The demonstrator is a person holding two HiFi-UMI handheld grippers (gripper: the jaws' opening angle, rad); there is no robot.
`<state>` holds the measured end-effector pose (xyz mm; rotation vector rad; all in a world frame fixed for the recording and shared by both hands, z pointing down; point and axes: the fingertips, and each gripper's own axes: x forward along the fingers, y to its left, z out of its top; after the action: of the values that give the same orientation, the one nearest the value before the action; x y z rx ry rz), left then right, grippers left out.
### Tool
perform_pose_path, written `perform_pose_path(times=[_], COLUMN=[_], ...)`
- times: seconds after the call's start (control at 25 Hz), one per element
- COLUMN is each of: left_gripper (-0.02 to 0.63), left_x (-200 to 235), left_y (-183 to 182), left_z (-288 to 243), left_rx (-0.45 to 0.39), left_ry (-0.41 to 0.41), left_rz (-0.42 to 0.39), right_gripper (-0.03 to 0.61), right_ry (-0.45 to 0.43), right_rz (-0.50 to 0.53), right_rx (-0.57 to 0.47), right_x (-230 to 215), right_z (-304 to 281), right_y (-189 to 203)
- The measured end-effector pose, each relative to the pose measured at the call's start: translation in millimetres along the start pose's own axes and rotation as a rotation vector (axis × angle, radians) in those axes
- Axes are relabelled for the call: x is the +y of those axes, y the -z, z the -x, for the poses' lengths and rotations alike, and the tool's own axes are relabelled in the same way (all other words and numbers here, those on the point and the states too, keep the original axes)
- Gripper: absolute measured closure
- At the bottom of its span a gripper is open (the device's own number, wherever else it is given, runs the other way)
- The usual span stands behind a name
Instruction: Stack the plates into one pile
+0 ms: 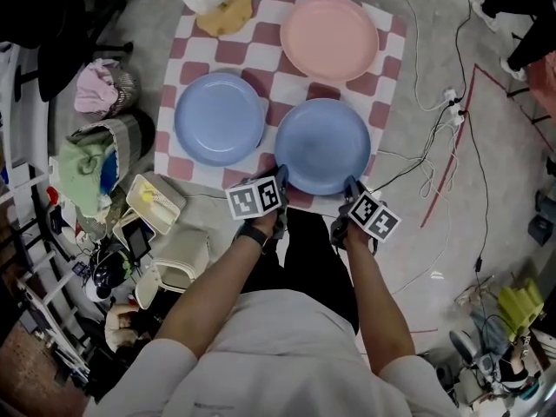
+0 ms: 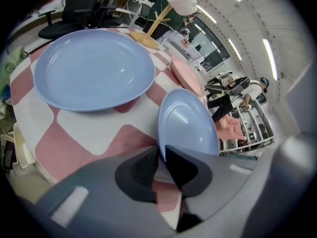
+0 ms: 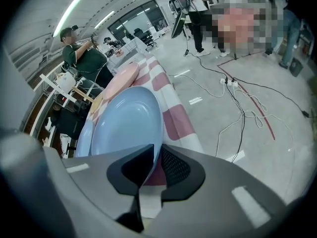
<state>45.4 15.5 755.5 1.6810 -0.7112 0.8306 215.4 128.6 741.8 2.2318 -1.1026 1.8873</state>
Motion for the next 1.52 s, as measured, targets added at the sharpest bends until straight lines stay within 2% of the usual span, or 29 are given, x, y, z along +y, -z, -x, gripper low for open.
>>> perform_pose_path(times=[0.24,0.56,1.08,1.52], left_gripper=[0.565,0.563,0.563,0.563], left_x=[-8.2,1.9,68.0,128.7], left_y=[-11.7,-34.9,-75.4,-92.7], left_z=[9.7,42.4,102.4,121.9], left_rx=[-0.039,-0.125,-0.269,-0.320], left_ry=[0.018,0.016,-0.052,-0.121], left_rz=[0.012,0.049,0.181,0.306], right_gripper=[0.520,0.520,0.518,0.517], right_ry=[-0.019,-0.080,-0.193,-0.232], right_rz=[0.036,0.113,0.291,0.405], right_rx=[-0.020,-0.024,0.054,0.136], right_x=[13.6,57.8,163.9,222.8], right_z=[6.2,7.2,-24.0,-60.0], right_y=[-15.2,-24.1,-10.8,14.6])
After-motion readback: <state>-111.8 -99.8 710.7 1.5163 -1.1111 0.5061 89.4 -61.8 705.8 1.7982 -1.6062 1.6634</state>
